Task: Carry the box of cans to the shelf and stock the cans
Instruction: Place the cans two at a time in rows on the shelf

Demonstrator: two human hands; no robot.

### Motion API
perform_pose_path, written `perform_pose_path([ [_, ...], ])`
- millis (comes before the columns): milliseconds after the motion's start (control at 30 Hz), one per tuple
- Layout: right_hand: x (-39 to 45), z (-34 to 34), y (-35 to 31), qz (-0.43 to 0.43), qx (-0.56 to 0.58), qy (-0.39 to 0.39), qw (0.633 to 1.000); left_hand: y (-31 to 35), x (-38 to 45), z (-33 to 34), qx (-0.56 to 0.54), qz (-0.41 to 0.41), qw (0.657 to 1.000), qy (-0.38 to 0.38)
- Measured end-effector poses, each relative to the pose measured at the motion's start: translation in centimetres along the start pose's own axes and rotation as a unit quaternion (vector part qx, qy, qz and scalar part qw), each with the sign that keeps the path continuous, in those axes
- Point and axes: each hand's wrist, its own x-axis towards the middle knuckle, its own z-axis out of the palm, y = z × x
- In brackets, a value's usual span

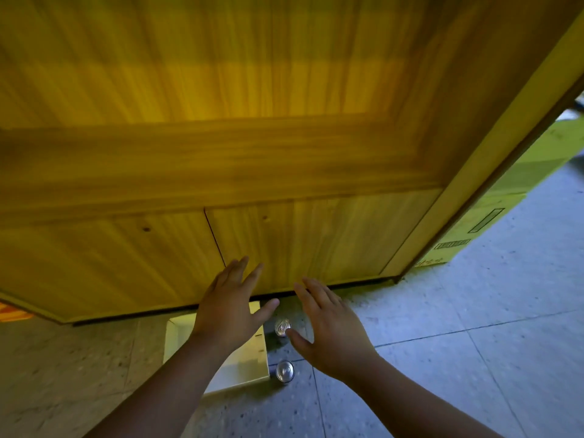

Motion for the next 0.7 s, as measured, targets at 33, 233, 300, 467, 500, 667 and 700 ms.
perform_pose_path([
  [33,-0.1,2.5,0.8,-0.002,0.0,-0.001,1.0,-0.8,0.3,2.7,0.003,0.001,1.0,-0.003],
  [233,-1.1,14.4,6.0,-0.038,-0.013,-0.032,0.999,-3.4,2.1,16.4,0.009,0.02,1.0,-0.022],
  [300,-1.6,17.1,7.6,-0.049,-0.018,-0.043,0.998,-3.8,2.4,19.9,0.006,0.025,0.999,-0.03],
  [467,-2.6,22.1,10.0,-0.061,-0.027,-0.045,0.997,-4.9,3.6,26.4,0.027,0.072,0.996,-0.042],
  [500,-2.8,22.7,10.2,-0.058,-0.025,-0.048,0.997,-5.1,3.6,27.3,0.02,0.074,0.996,-0.049],
  [667,-4.0,25.1,10.6,-0.049,-0.021,-0.056,0.997,-5.9,2.6,30.5,-0.02,0.06,0.993,-0.095],
  [700,-4.2,25.6,10.9,-0.048,-0.023,-0.062,0.997,-5.9,2.6,30.8,-0.026,0.057,0.993,-0.096],
])
